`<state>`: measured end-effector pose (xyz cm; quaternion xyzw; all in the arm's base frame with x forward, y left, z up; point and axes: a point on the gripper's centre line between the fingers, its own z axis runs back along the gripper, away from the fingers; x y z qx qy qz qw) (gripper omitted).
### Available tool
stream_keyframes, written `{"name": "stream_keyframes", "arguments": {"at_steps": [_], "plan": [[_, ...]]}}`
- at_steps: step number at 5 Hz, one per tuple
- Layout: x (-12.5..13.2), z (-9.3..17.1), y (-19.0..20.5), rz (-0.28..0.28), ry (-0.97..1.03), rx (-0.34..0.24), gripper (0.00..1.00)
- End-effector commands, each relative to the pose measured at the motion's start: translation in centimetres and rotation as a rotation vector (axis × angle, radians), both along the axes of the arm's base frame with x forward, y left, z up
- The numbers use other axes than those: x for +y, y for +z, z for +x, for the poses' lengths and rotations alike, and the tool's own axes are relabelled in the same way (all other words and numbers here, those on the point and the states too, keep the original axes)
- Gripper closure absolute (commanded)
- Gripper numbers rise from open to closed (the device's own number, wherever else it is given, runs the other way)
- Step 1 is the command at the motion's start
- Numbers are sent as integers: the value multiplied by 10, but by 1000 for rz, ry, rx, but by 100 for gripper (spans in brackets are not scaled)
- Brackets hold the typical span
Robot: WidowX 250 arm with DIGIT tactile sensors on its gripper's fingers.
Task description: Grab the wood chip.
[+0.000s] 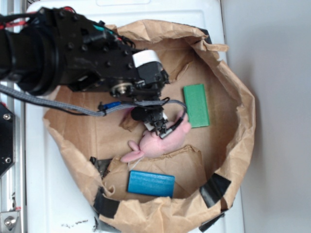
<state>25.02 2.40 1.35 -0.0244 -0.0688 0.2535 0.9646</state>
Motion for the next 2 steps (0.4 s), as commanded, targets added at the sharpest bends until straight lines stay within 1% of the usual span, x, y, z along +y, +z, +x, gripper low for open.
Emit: {"name": "stream_keyframes", "arguments": {"at_steps": [1, 2], "plan": [[-11, -3, 39, -42, -8, -7, 100], [-11, 5, 64, -89, 18, -28, 100]]}}
